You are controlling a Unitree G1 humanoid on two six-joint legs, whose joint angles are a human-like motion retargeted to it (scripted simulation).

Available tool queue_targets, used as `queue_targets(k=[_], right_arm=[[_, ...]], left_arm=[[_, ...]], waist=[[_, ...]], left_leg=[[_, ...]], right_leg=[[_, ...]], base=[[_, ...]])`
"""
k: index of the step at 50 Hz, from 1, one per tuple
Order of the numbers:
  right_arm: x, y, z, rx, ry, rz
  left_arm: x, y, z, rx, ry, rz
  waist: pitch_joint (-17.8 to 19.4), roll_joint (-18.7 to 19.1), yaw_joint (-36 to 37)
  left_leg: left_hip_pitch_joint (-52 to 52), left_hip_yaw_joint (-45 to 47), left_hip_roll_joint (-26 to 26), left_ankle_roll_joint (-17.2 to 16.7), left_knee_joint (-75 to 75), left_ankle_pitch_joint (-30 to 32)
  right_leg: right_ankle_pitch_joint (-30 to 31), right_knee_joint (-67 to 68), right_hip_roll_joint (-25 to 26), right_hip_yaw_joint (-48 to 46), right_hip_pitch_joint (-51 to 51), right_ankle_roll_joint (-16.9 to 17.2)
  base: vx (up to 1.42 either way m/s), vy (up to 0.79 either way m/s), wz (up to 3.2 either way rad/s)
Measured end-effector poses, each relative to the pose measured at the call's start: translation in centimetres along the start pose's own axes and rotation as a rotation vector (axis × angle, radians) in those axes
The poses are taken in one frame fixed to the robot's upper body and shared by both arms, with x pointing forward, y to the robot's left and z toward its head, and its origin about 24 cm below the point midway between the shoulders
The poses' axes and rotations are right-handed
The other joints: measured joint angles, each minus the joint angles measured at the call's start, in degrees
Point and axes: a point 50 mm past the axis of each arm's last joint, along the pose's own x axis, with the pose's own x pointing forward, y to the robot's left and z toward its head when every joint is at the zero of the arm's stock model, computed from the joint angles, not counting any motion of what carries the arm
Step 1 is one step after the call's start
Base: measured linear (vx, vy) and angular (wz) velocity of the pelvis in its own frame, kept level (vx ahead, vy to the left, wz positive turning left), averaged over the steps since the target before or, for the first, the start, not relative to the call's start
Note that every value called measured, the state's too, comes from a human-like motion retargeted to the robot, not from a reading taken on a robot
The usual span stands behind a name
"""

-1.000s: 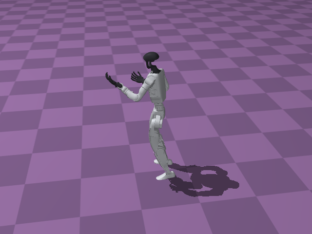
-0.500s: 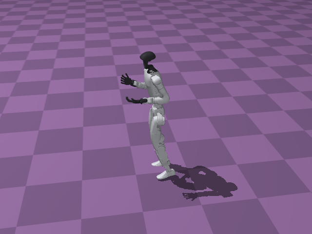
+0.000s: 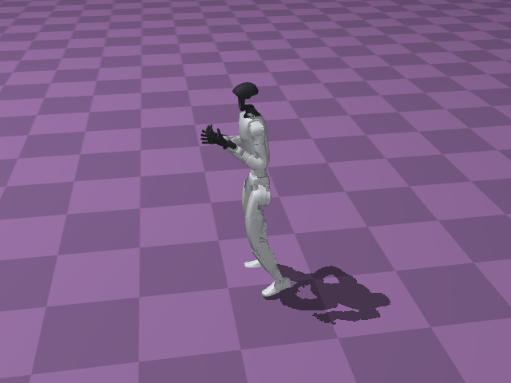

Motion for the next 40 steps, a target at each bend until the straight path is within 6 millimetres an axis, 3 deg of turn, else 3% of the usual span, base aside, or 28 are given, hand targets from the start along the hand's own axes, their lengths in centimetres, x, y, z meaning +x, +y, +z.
queue_targets(k=[3, 5, 7, 11, 14, 17, 20, 23, 25, 27, 30, 32, 35, 38, 40], right_arm=[[2.6, 0.8, 2.0, 0.021, -0.185, 0.049], [4.1, 1.7, 4.3, 0.004, -0.320, 0.115], [3.7, 2.2, 6.3, 0.033, -0.429, 0.134], [1.2, 2.0, 8.0, 0.080, -0.510, 0.068], [0.3, 2.0, 7.8, -0.034, -0.479, 0.048], [0.0, 1.8, 6.6, -0.115, -0.360, 0.092], [-0.1, 1.3, 4.9, 0.020, -0.317, -0.026], [0.8, 0.5, 3.6, 0.070, -0.269, -0.054], [1.5, 0.5, 3.6, 0.076, -0.290, -0.048], [1.7, 1.5, 4.7, 0.002, -0.360, 0.007], [0.6, 2.9, 6.7, 0.042, -0.426, 0.121], [0.1, 2.9, 7.3, 0.009, -0.432, 0.126], [-0.5, 2.0, 6.6, -0.004, -0.385, 0.053], [-0.5, 1.0, 5.0, -0.052, -0.312, -0.013], [-0.1, 0.4, 3.8, -0.060, -0.275, -0.066]], left_arm=[[0.8, 1.4, 0.6, 0.134, -0.043, 0.022], [0.6, 2.3, 1.5, 0.158, -0.082, 0.073], [-0.4, 2.5, 2.1, 0.109, -0.099, 0.114], [-2.6, 3.1, 3.1, 0.135, -0.051, 0.159], [-3.7, 3.6, 3.0, 0.228, -0.010, 0.202], [-4.2, 4.0, 1.9, 0.276, 0.046, 0.224], [-3.9, 4.3, 0.4, 0.249, 0.062, 0.257], [-1.6, 3.8, -1.7, 0.190, 0.066, 0.181], [0.7, 2.3, -2.2, 0.141, 0.010, 0.110], [1.9, 0.8, -0.7, -0.016, -0.077, 0.033], [1.2, 0.6, 2.2, -0.027, -0.186, -0.005], [0.6, 0.6, 2.4, -0.031, -0.188, 0.018], [0.2, 0.3, 0.7, -0.041, -0.105, 0.028], [-0.2, 0.2, -1.1, -0.038, 0.008, 0.005], [-0.4, 0.7, -2.4, -0.034, 0.076, 0.022]], waist=[[5.3, 3.4, -0.1], [6.5, 3.8, -1.6], [3.7, 3.2, -2.7], [-3.7, 1.0, -2.1], [-5.0, 0.8, -2.7], [-4.1, 1.7, -3.5], [-1.0, 2.9, -3.9], [3.1, 1.9, -2.8], [4.7, -0.5, -0.9], [4.0, -2.9, 0.2], [-0.7, -1.7, -3.5], [-2.4, 0.7, -5.9], [-4.1, 2.3, -6.3], [-3.8, 0.6, -4.5], [-2.1, -1.4, -2.7]], left_leg=[[-2.2, -1.9, 4.6, 1.9, 9.6, -6.2], [-3.4, -1.7, 6.0, 3.8, 12.1, -7.9], [-3.1, -0.9, 5.1, 3.7, 7.1, -5.2], [2.0, -3.8, -1.5, -1.2, -15.3, 6.3], [4.2, -11.2, -4.1, -4.5, -24.9, 14.3], [5.3, -12.8, -3.5, -7.2, -25.9, 17.2], [7.4, -11.2, -2.1, -6.4, -23.1, 8.7], [3.4, -12.3, -1.7, -2.7, -10.8, -5.3], [-2.2, -11.5, -3.0, 2.0, -1.4, -10.3], [-3.6, -9.6, -4.7, 4.1, -3.0, -7.5], [-0.1, -7.6, -4.0, -1.0, -15.6, 3.4], [2.1, -7.5, -2.7, -4.2, -22.4, 11.3], [3.5, -5.8, -1.9, -6.9, -26.8, 19.2], [3.5, -1.0, -2.8, -5.1, -24.3, 16.6], [1.2, 1.7, -3.2, -1.6, -14.4, 8.6]], right_leg=[[-9.5, 10.9, 3.7, 0.8, -2.3, -5.0], [-11.1, 16.4, 4.5, 0.5, -5.0, -5.7], [-6.4, 12.0, 4.2, -1.1, -4.5, -4.5], [9.8, -0.1, 3.0, -2.6, -2.4, 0.0], [16.9, -3.6, 3.6, -2.8, -1.2, 1.9], [15.2, -3.7, 4.9, -3.9, 0.5, 0.9], [6.9, 0.9, 5.7, -6.1, 2.5, -0.2], [-8.0, 12.9, 4.6, -8.1, -0.3, -0.9], [-15.0, 22.8, 2.2, -6.9, -6.1, -2.2], [-13.8, 26.3, 0.4, -4.5, -10.6, -2.5], [-6.2, 18.9, 2.1, -5.0, -10.3, -2.8], [-2.6, 9.7, 4.6, -7.1, -6.5, -2.3], [3.0, 0.7, 6.3, -8.8, -1.9, -2.1], [8.3, -1.2, 3.6, -9.2, 0.4, -0.9], [5.4, -1.4, 0.7, -8.6, 1.8, 0.3]], base=[[-0.07, -0.09, -0.28], [0.01, -0.06, 0.11], [0.11, -0.03, 0.45], [0.11, 0.04, 0.25], [0.02, 0.08, 0.24], [-0.02, 0.08, 0.46], [-0.07, 0.11, 0.60], [-0.16, 0.09, 0.46], [-0.16, 0.05, -0.18], [-0.07, 0.02, -0.65], [0.04, -0.03, -0.41], [0.02, -0.09, -0.12], [-0.04, -0.12, -0.23], [-0.11, -0.13, -0.46], [-0.17, -0.12, -0.61]])
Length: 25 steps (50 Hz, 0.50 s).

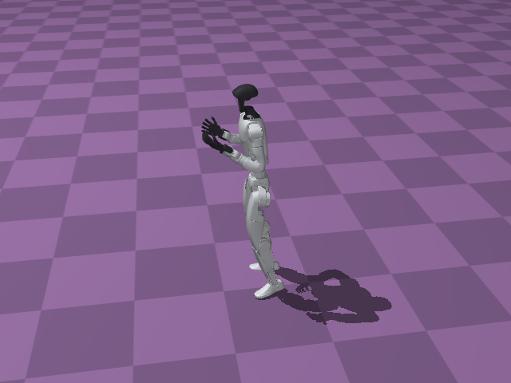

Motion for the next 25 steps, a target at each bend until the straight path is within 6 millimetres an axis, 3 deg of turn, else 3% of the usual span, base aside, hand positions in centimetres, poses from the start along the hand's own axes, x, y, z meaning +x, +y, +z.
queue_targets(k=[3, 6, 8, 10, 12, 15, 17, 21, 25], right_arm=[[0.9, 0.3, -1.2, 0.027, -0.004, -0.033], [3.7, 2.3, -0.2, 0.057, -0.126, 0.084], [5.1, 3.2, 1.6, 0.061, -0.235, 0.154], [5.0, 3.4, 3.0, 0.082, -0.305, 0.161], [4.0, 3.1, 3.5, 0.137, -0.301, 0.121], [3.0, 2.8, 3.3, 0.179, -0.262, 0.102], [2.6, 2.8, 2.9, 0.155, -0.232, 0.109], [2.3, 2.6, 1.5, 0.083, -0.167, 0.104], [2.7, 2.2, 0.6, 0.110, -0.140, 0.088]], left_arm=[[-0.1, 0.8, -1.2, 0.000, 0.029, 0.072], [0.2, 1.6, 0.8, 0.017, -0.070, 0.101], [-0.2, 1.9, 2.6, -0.006, -0.131, 0.110], [-0.9, 1.8, 3.5, -0.023, -0.143, 0.114], [-1.7, 1.9, 4.2, 0.023, -0.118, 0.111], [-2.4, 2.0, 4.7, 0.100, -0.092, 0.103], [-2.8, 2.1, 4.9, 0.151, -0.100, 0.118], [-2.4, 2.5, 4.5, 0.195, -0.147, 0.150], [0.5, 1.2, 3.5, 0.161, -0.213, 0.069]], waist=[[5.0, 1.3, 2.6], [9.8, 3.2, 3.2], [9.0, 3.2, 2.5], [5.1, 2.7, 2.3], [0.2, 1.2, 2.9], [-3.9, 0.4, 3.0], [-4.6, 1.2, 2.2], [-1.2, 4.5, 0.2], [3.1, 5.1, -1.0]], left_leg=[[-6.0, 0.1, 4.0, 2.6, 23.4, -13.2], [-9.2, -1.4, 7.8, 4.4, 36.1, -20.1], [-9.7, -1.4, 7.9, 5.7, 35.1, -20.5], [-7.9, -0.3, 6.3, 5.8, 26.7, -16.6], [-4.3, 0.4, 2.6, 4.0, 13.8, -7.7], [1.4, -1.8, -1.6, 0.6, -3.2, 5.2], [4.2, -3.1, -1.8, -1.4, -8.2, 7.8], [9.3, -3.7, 1.2, -5.0, -10.8, 1.1], [6.3, -5.9, 3.6, -3.1, -2.0, -13.8]], right_leg=[[-11.8, 3.9, -0.2, 2.7, 0.4, -1.6], [-20.5, 18.4, 1.5, 5.9, -5.9, -5.2], [-19.3, 19.8, 1.9, 6.2, -8.1, -5.2], [-12.8, 11.7, 1.8, 5.3, -6.4, -3.4], [-4.0, 2.8, 1.0, 4.2, -4.1, -0.9], [6.8, -3.8, 1.4, 2.7, -2.6, 1.8], [9.2, -5.2, 2.6, 2.3, -1.7, 2.2], [2.9, 1.0, 5.2, 2.0, -0.4, -0.6], [-11.2, 23.5, 4.0, -0.2, -8.5, -2.7]], base=[[-0.19, -0.07, -0.86], [-0.18, -0.01, -0.87], [-0.03, 0.00, -0.13], [0.10, 0.02, 0.32], [0.13, 0.06, 0.35], [0.07, 0.11, 0.19], [0.00, 0.13, 0.07], [-0.09, 0.15, 0.11], [-0.19, 0.12, 0.46]])
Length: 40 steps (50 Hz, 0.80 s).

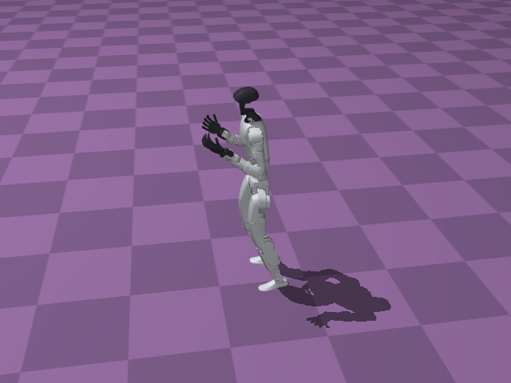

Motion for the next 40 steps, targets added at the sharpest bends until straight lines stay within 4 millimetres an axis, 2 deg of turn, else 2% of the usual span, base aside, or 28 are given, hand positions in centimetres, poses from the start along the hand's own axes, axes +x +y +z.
queue_targets(k=[2, 3, 4, 5, 7, 10, 13, 15, 18, 20, 22, 25, 27, 30, 31, 33, 35, 37, 40], right_arm=[[0.6, 0.0, 0.8, 0.000, -0.054, 0.007], [0.7, 0.2, 1.4, 0.007, -0.086, 0.011], [0.9, 0.3, 2.1, -0.116, -0.123, 0.039], [1.1, 0.5, 2.7, -0.303, -0.170, 0.077], [0.8, 0.7, 3.1, -0.021, -0.137, 0.077], [0.4, 0.0, 3.2, -0.069, -0.119, 0.049], [-0.4, -0.8, 2.2, -0.099, -0.044, 0.004], [-1.0, -1.5, 1.1, -0.112, 0.038, -0.042], [-0.7, -1.6, 0.4, -0.069, 0.025, -0.069], [0.6, -1.2, 0.1, -0.059, -0.018, -0.043], [2.0, -0.6, 1.1, -0.070, -0.091, 0.003], [2.3, -0.3, 3.3, -0.067, -0.190, 0.026], [1.3, -0.2, 4.3, -0.020, -0.212, 0.008], [0.2, -0.1, 4.3, 0.016, -0.182, -0.012], [-0.2, -0.1, 4.0, -0.025, -0.156, -0.019], [-0.8, -0.3, 2.9, -0.028, -0.080, -0.042], [-2.0, -0.5, 1.4, 0.060, 0.047, -0.068], [-2.6, -1.2, 0.4, 0.079, 0.106, -0.112], [-2.1, -2.2, -0.1, 0.091, 0.090, -0.158]], left_arm=[[2.0, -1.9, 0.2, -0.064, -0.054, -0.093], [2.7, -2.7, 0.5, -0.092, -0.078, -0.137], [3.2, -3.1, 1.3, -0.078, -0.122, -0.162], [3.6, -3.3, 2.1, -0.044, -0.176, -0.178], [3.1, -3.2, 2.7, -0.098, -0.180, -0.180], [2.2, -2.8, 2.2, -0.131, -0.146, -0.127], [1.5, -2.3, 1.1, -0.109, -0.064, -0.119], [1.2, -1.8, 0.0, -0.085, 0.012, -0.110], [1.1, -0.7, -1.0, -0.077, 0.052, -0.067], [1.1, 0.3, -0.3, -0.091, 0.019, -0.012], [0.3, 1.5, 1.3, -0.108, -0.030, 0.055], [-1.4, 2.5, 4.1, -0.074, -0.069, 0.104], [-2.1, 2.6, 5.0, -0.031, -0.055, 0.097], [-2.8, 3.0, 4.7, 0.005, -0.007, 0.127], [-3.1, 3.3, 4.3, 0.027, 0.006, 0.155], [-3.6, 3.8, 3.5, 0.051, 0.036, 0.206], [-4.3, 4.1, 2.6, 0.143, 0.089, 0.257], [-3.9, 3.9, 1.2, 0.127, 0.119, 0.237], [-1.3, 2.4, -0.5, 0.133, 0.090, 0.106]], waist=[[0.9, -2.1, 0.7], [0.8, -3.2, 1.2], [0.2, -3.7, 1.1], [-0.6, -3.7, 0.8], [-3.6, -2.7, -0.3], [-6.5, -2.4, -0.1], [-7.4, -3.7, 0.7], [-6.2, -4.8, 2.0], [-0.6, -4.9, 4.8], [3.7, -3.3, 6.1], [4.5, -3.3, 6.7], [-0.1, -6.2, 6.9], [-2.5, -8.5, 7.3], [-3.6, -8.7, 7.5], [-3.5, -7.8, 7.1], [-2.7, -5.5, 5.8], [-0.7, -2.1, 3.3], [1.8, -0.8, 1.3], [4.6, -1.8, 0.3]], left_leg=[[-4.8, -0.7, -1.6, 4.3, 7.6, -3.6], [-6.0, -0.8, -2.9, 6.4, 8.3, -2.8], [-6.5, -0.6, -3.4, 6.5, 7.8, -1.2], [-6.6, -0.2, -3.6, 5.7, 6.7, 0.7], [-4.6, 0.7, -3.4, 3.0, 0.8, 6.5], [-1.9, 1.4, -4.6, 1.2, -6.0, 15.0], [-1.5, 0.0, -6.1, 0.7, -7.2, 17.5], [-2.6, -0.9, -7.2, 1.6, -3.4, 14.8], [-8.4, 1.3, -5.5, 3.9, 16.2, 5.2], [-11.8, 3.9, -1.4, 5.2, 28.5, -0.1], [-13.9, 6.1, 0.9, 7.6, 32.9, -2.4], [-15.1, 7.7, -1.3, 9.5, 26.6, -2.1], [-12.5, 7.2, -4.8, 7.8, 15.2, 1.4], [-7.6, 4.5, -7.1, 5.0, -0.2, 11.6], [-6.4, 3.4, -6.6, 4.1, -2.7, 15.5], [-4.0, 1.6, -5.0, 1.7, -5.6, 21.0], [-0.9, 0.0, -2.7, -1.2, -5.5, 19.6], [0.3, -1.7, -1.4, -1.3, -2.5, 10.8], [-6.3, -4.1, -1.0, 1.4, 13.5, -4.3]], right_leg=[[-4.0, 7.5, -2.6, 0.9, -4.5, -1.0], [-4.5, 8.4, -3.5, 1.7, -5.7, -1.5], [-4.4, 7.4, -3.6, 2.0, -5.9, -1.7], [-3.9, 5.5, -3.3, 2.1, -5.8, -1.8], [0.2, -4.3, -0.9, 2.4, -2.6, -1.6], [9.8, -19.7, 1.3, 4.9, 3.1, -0.3], [14.1, -25.7, 0.8, 5.8, 5.9, 2.2], [11.5, -26.9, -0.7, 5.1, 7.4, 3.2], [3.4, -25.5, -2.2, 5.8, 9.8, 1.3], [-1.4, -20.9, -1.0, 7.5, 9.0, -1.7], [-2.7, -16.3, -0.6, 8.8, 6.2, -2.4], [3.5, -19.3, -2.0, 8.8, 4.2, 0.9], [10.9, -23.7, -3.3, 8.1, 5.1, 3.8], [19.9, -27.0, -2.5, 7.6, 6.4, 5.5], [20.5, -27.3, -1.5, 7.6, 6.9, 5.0], [18.8, -26.9, 0.8, 7.8, 8.1, 3.2], [14.3, -24.4, 3.2, 7.9, 10.0, 0.9], [8.0, -17.2, 4.3, 7.2, 9.1, 0.2], [-5.4, -1.9, 2.8, 4.2, 3.5, -0.7]], base=[[-0.12, 0.05, 0.36], [0.00, 0.00, 0.00], [0.00, 0.00, 0.00], [0.10, -0.01, -0.08], [0.13, -0.04, -0.16], [0.11, -0.09, -0.18], [0.03, -0.11, -0.09], [-0.04, -0.10, -0.05], [-0.11, -0.07, -0.31], [-0.10, -0.03, -0.66], [0.00, -0.02, -0.59], [0.14, 0.00, -0.16], [0.16, 0.04, 0.06], [0.10, 0.07, 0.04], [0.06, 0.08, 0.06], [0.03, 0.09, 0.19], [0.01, 0.11, 0.49], [-0.04, 0.12, 0.73], [-0.10, 0.08, 0.69]])
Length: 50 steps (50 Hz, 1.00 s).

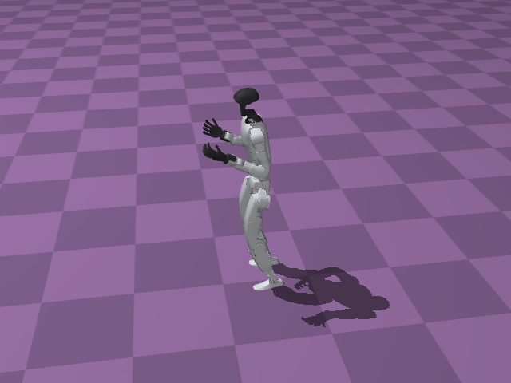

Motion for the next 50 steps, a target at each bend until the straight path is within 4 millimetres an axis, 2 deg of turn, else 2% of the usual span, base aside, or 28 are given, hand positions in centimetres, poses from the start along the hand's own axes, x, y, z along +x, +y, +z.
queue_targets(k=[2, 3, 4, 5, 8, 10, 12, 15, 16, 17, 18, 19, 20, 22, 23, 25, 28, 30, 32, 34, 37, 40, 42, 44, 45, 46, 48, 50], right_arm=[[1.2, 0.2, 0.8, -0.001, -0.083, 0.029], [1.7, 0.4, 1.3, -0.020, -0.117, 0.043], [1.9, 0.8, 1.9, -0.043, -0.149, 0.068], [2.0, 1.2, 2.5, -0.068, -0.178, 0.098], [1.2, 1.3, 3.6, -0.134, -0.185, 0.128], [0.7, 0.8, 3.6, -0.178, -0.164, 0.100], [0.3, 0.0, 2.5, -0.213, -0.081, 0.052], [-0.3, -0.5, 1.7, -0.213, -0.056, -0.001], [-0.1, -0.9, 1.2, -0.477, -0.045, -0.015], [0.0, -1.3, 0.6, -0.654, -0.028, -0.015], [0.0, -1.4, -0.3, -0.654, 0.043, 0.014], [0.2, -0.9, -0.2, -0.470, 0.023, 0.017], [0.5, -0.3, 0.5, -0.197, -0.047, -0.004], [2.2, 0.7, 1.4, -0.148, -0.132, 0.074], [3.2, 1.3, 2.1, -0.132, -0.186, 0.122], [4.2, 2.1, 3.4, -0.131, -0.272, 0.169], [3.9, 3.1, 4.2, -0.223, -0.340, 0.175], [3.3, 3.7, 4.3, -0.102, -0.333, 0.192], [2.7, 3.9, 3.9, -0.084, -0.294, 0.201], [2.3, 4.1, 3.2, -0.083, -0.247, 0.212], [2.0, 3.8, 1.6, -0.084, -0.159, 0.185], [1.8, 3.0, 0.2, -0.053, -0.105, 0.114], [2.6, 2.8, 0.8, -0.034, -0.150, 0.113], [3.2, 2.7, 1.8, -0.052, -0.206, 0.132], [3.3, 2.7, 2.1, -0.103, -0.230, 0.147], [2.8, 2.4, 2.2, -0.108, -0.212, 0.147], [1.7, 1.9, 2.5, -0.154, -0.157, 0.165], [0.8, 1.5, 3.3, -0.228, -0.130, 0.197]], left_arm=[[2.3, -1.8, 1.2, -0.013, -0.109, -0.105], [2.9, -2.5, 1.9, -0.051, -0.140, -0.132], [3.0, -2.8, 2.6, -0.075, -0.172, -0.145], [2.9, -2.9, 3.3, -0.091, -0.204, -0.150], [1.3, -1.8, 4.2, -0.080, -0.216, -0.079], [0.7, -1.4, 3.8, -0.057, -0.182, -0.048], [0.4, -1.3, 3.0, -0.042, -0.123, -0.041], [0.0, -1.4, 1.8, -0.035, -0.062, -0.039], [0.1, -1.2, 1.3, -0.018, -0.041, -0.033], [0.1, -1.1, 0.8, -0.009, -0.016, -0.028], [0.2, -1.0, 0.3, -0.015, 0.017, -0.029], [0.3, -1.1, 0.0, -0.043, 0.018, -0.025], [0.5, -1.2, 0.0, -0.082, 0.005, -0.018], [1.5, -1.9, 0.3, -0.120, -0.045, -0.052], [2.1, -2.4, 0.7, -0.136, -0.078, -0.074], [2.4, -2.9, 1.5, -0.139, -0.121, -0.081], [1.8, -3.8, 2.9, -0.127, -0.162, -0.135], [1.4, -4.3, 3.8, -0.140, -0.169, -0.203], [0.7, -4.5, 3.7, -0.169, -0.135, -0.226], [0.2, -4.5, 3.0, -0.224, -0.097, -0.211], [-0.1, -3.9, 1.1, -0.304, -0.013, -0.141], [-0.5, -3.0, -1.0, -0.371, 0.062, -0.042], [-0.1, -2.7, -1.0, -0.487, 0.025, 0.001], [0.0, -1.5, 0.2, -0.593, -0.056, 0.025], [-0.1, -0.6, 1.0, -0.654, -0.095, 0.040], [-0.8, 1.0, 2.0, -0.554, -0.111, 0.071], [-1.9, 3.1, 3.9, -0.279, -0.109, 0.099], [-1.4, 3.8, 5.7, 0.079, -0.102, 0.048]], waist=[[0.7, -2.2, 2.1], [0.3, -3.0, 3.4], [-0.9, -3.1, 4.2], [-2.6, -2.9, 4.7], [-9.0, -0.3, 2.4], [-11.4, 1.0, 0.9], [-12.6, 1.0, 0.3], [-12.8, -0.1, 1.1], [-12.1, -0.4, 2.0], [-11.4, -0.7, 2.9], [-10.7, -0.9, 3.6], [-9.7, -0.8, 4.1], [-8.7, -0.5, 4.5], [-6.7, 0.3, 5.0], [-6.0, 0.7, 5.2], [-7.7, 0.8, 5.2], [-12.0, -0.6, 5.1], [-13.3, -1.2, 4.5], [-14.8, -1.3, 3.9], [-14.2, -1.3, 3.3], [-11.1, -0.6, 3.2], [-7.8, 0.0, 3.7], [-4.2, -0.1, 5.3], [-2.9, -0.6, 7.4], [-3.1, -1.8, 8.5], [-5.0, -2.1, 8.0], [-8.5, -1.2, 5.5], [-11.1, 1.0, 1.1]], left_leg=[[-5.1, 0.5, -1.7, 4.9, 7.3, -2.9], [-5.8, 1.4, -2.7, 7.3, 6.8, -1.7], [-5.3, 2.3, -3.2, 7.6, 3.8, 1.0], [-4.3, 3.2, -3.5, 6.9, -0.5, 4.6], [0.9, 2.0, -3.4, 2.6, -16.4, 20.5], [2.8, 0.4, -3.1, -0.4, -22.0, 28.4], [3.8, 0.1, -3.2, -2.2, -23.9, 30.7], [5.7, 1.5, -3.8, -1.7, -23.6, 28.9], [6.6, 1.9, -4.0, -1.1, -22.5, 27.1], [7.2, 2.1, -4.2, -0.5, -21.0, 24.7], [7.5, 2.1, -4.3, 0.2, -18.8, 21.1], [7.1, 2.0, -4.2, 0.9, -15.5, 16.3], [6.5, 1.8, -4.0, 1.7, -11.6, 10.8], [2.4, 1.6, -2.6, 4.8, -2.1, 1.1], [-0.2, 1.7, -2.0, 6.9, 1.9, -1.4], [-4.3, 2.3, -1.7, 9.1, 4.7, 0.0], [-3.2, 3.1, -3.7, 5.6, -6.0, 13.7], [0.6, 2.5, -4.6, 2.4, -15.1, 21.8], [2.5, 2.2, -4.2, 0.2, -19.7, 24.3], [3.7, 1.3, -3.6, -0.6, -20.6, 23.4], [5.9, -2.9, -2.8, -1.4, -19.4, 20.2], [5.7, -5.4, -2.5, -0.1, -13.0, 8.8], [0.6, -4.1, -2.0, 3.8, -1.0, -1.1], [-4.7, -0.8, -0.7, 5.7, 6.7, -4.4], [-6.0, 1.9, -1.1, 8.2, 6.5, -3.2], [-4.5, 4.7, -1.2, 7.4, 1.7, 1.2], [0.0, 9.4, -1.8, 5.0, -9.6, 12.7], [4.3, 12.6, -2.0, 1.5, -18.8, 25.7]], right_leg=[[-5.4, 6.1, -2.5, -0.2, -4.1, -2.6], [-5.2, 7.5, -3.5, 0.7, -5.8, -4.4], [-2.5, 7.4, -3.8, 1.1, -7.0, -5.2], [1.5, 6.4, -3.9, 1.4, -7.9, -5.5], [17.9, -4.7, -2.8, -2.8, -5.3, -0.9], [22.3, -13.1, -2.2, -6.4, -1.9, 1.7], [22.4, -19.1, -2.0, -7.3, 0.6, 2.7], [25.2, -23.2, -2.2, -3.1, 3.1, 4.2], [24.9, -23.2, -2.2, -0.9, 4.1, 4.6], [23.5, -23.0, -2.3, 0.8, 5.1, 4.7], [20.1, -22.4, -2.5, 1.9, 6.0, 4.3], [15.4, -21.3, -2.6, 2.3, 6.7, 3.5], [10.1, -19.9, -2.7, 2.4, 7.3, 2.5], [1.0, -13.2, -2.3, 2.1, 4.7, -1.4], [-1.5, -9.0, -2.1, 2.1, 2.1, -3.1], [-0.2, -6.1, -2.4, 1.6, -2.0, -3.9], [13.3, -16.8, -3.3, 0.4, -0.7, -0.6], [21.8, -22.8, -3.5, -0.3, 1.5, 1.8], [25.0, -24.8, -3.5, -1.2, 2.3, 3.8], [24.1, -24.9, -3.6, -2.0, 3.7, 4.3], [19.0, -22.4, -3.2, -2.7, 6.8, 3.2], [6.8, -15.0, -3.6, -4.4, 7.5, 1.0], [-2.9, -5.7, -4.4, -3.6, 3.5, -1.9], [-6.3, 1.2, -4.4, -0.4, -3.0, -3.2], [-5.3, 2.6, -4.9, 2.0, -6.2, -2.7], [-0.2, -0.7, -4.6, 3.8, -6.7, -2.0], [12.7, -10.4, -3.8, 6.5, -4.9, 0.0], [25.7, -20.0, -2.8, 8.2, -1.5, 2.2]], base=[[-0.07, 0.07, -0.07], [0.01, 0.07, -0.51], [0.07, 0.08, -0.61], [0.13, 0.07, -0.38], [0.16, 0.05, 0.24], [0.14, 0.01, 0.77], [0.11, -0.01, 0.74], [0.05, 0.00, 0.40], [0.00, 0.00, 0.00], [0.00, 0.00, 0.00], [0.00, 0.00, 0.00], [-0.07, 0.01, 0.06], [-0.11, 0.03, 0.13], [-0.15, 0.05, 0.13], [-0.13, 0.06, 0.10], [-0.04, 0.03, 0.04], [0.04, 0.00, 0.00], [0.00, 0.00, 0.00], [0.00, 0.00, 0.00], [-0.03, 0.03, 0.18], [-0.07, 0.04, 0.14], [-0.13, 0.05, 0.15], [-0.19, 0.06, -0.31], [-0.09, 0.05, -1.19], [0.06, 0.04, -1.81], [0.14, 0.05, -1.88], [0.19, 0.04, -1.62], [0.15, 0.02, -1.10]])
